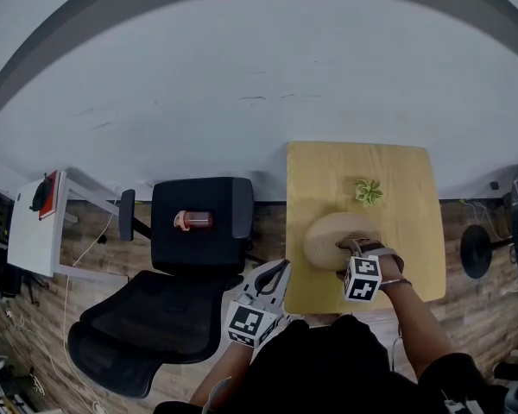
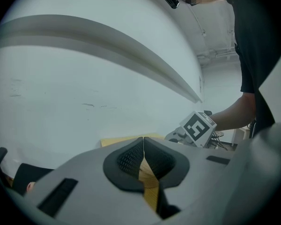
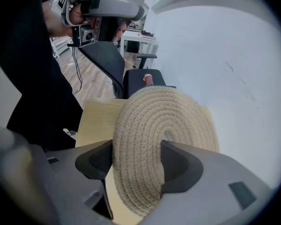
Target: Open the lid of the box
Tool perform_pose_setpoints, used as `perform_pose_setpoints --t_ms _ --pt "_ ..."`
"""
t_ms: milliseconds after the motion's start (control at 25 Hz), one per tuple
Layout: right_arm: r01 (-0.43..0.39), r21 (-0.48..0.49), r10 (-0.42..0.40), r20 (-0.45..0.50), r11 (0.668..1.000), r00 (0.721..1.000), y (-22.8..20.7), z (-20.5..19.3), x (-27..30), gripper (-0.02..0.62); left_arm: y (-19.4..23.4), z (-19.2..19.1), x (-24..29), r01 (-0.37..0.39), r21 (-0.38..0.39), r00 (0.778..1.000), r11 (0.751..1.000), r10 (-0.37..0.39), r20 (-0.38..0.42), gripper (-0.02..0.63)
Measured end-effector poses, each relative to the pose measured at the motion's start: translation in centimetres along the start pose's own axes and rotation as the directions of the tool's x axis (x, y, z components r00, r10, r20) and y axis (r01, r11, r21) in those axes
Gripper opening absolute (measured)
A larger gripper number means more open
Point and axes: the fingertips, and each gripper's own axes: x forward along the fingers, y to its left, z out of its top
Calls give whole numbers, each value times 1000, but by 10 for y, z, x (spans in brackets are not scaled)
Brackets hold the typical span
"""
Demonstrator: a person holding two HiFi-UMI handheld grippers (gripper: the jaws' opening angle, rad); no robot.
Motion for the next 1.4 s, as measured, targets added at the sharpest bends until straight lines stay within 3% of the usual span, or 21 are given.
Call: perform_pose_setpoints --t_ms 360,760,1000,1400 --pt "75 21 -75 34 997 997 -4 -32 -40 324 -33 16 37 18 -19 1000 1000 -18 11 20" --pt "75 82 -74 -9 994 997 -5 -123 -62 324 -86 25 93 79 6 997 997 -79 16 20" --pt "81 99 -77 -46 992 996 -9 -175 -63 322 -108 32 114 65 -23 998 998 -65 9 20" --pt "-16 100 20 -41 995 999 -8 -225 -31 316 -119 15 136 27 -32 999 999 -28 -30 20"
